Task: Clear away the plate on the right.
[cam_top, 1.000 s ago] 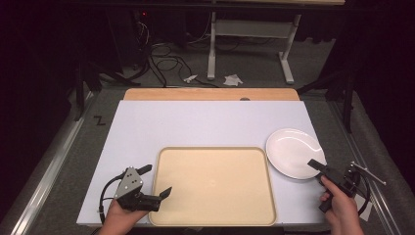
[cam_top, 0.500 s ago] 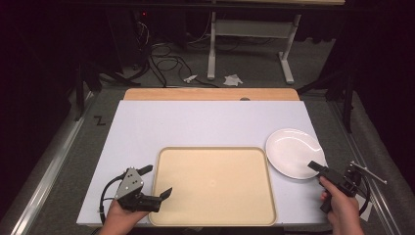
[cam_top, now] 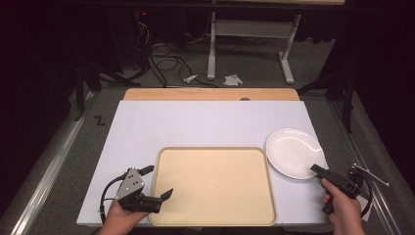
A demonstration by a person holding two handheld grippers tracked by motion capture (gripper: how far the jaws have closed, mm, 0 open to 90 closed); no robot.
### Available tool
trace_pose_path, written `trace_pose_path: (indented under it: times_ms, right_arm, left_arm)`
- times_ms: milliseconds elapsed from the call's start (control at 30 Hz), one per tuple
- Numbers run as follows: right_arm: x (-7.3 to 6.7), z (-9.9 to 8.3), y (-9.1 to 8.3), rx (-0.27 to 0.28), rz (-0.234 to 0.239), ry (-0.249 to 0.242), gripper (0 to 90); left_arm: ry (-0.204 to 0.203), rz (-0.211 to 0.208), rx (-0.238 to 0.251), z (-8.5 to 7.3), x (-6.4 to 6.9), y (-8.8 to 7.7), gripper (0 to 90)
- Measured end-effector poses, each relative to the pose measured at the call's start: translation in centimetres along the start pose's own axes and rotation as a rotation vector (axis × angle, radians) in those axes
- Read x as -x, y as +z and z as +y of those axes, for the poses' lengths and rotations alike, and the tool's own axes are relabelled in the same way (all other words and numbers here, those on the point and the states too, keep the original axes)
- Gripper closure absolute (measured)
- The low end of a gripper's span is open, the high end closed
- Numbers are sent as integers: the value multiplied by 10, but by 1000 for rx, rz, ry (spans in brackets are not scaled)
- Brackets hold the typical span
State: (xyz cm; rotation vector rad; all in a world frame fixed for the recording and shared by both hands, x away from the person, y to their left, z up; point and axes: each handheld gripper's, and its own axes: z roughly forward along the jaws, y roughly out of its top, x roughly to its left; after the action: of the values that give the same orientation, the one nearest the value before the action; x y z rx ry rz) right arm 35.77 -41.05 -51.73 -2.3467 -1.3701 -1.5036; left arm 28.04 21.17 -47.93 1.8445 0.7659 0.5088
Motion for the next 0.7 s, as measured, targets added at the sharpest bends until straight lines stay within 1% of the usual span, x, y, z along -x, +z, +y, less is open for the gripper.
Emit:
trace_pose_path:
  times_ms: [167,267,367,400,433,467,500,567,700]
  right_arm:
    - [-1,0,0,1,-24,-23,646]
    - [-1,0,0,-1,-29,-23,666]
    - [3,1,0,-4,-19,5,722]
    - [5,1,0,-10,-12,22,737]
    - [5,1,0,-10,-12,22,737]
    - [9,2,0,-11,1,34,780]
    - [9,2,0,-11,1,34,780]
    - [10,2,0,-12,3,48,809]
    - [11,3,0,-13,13,63,821]
  left_arm:
    - [4,0,-3,0,1,0,44]
    - [6,1,-3,0,1,0,45]
    - [9,0,-8,0,1,1,47]
    - [9,0,-8,0,1,1,47]
    - [9,-2,-10,0,1,1,47]
    - [9,-1,-7,0,1,1,48]
    - [9,-1,-7,0,1,1,48]
    - [6,0,-6,0,1,1,49]
    - [7,0,-7,0,1,1,49]
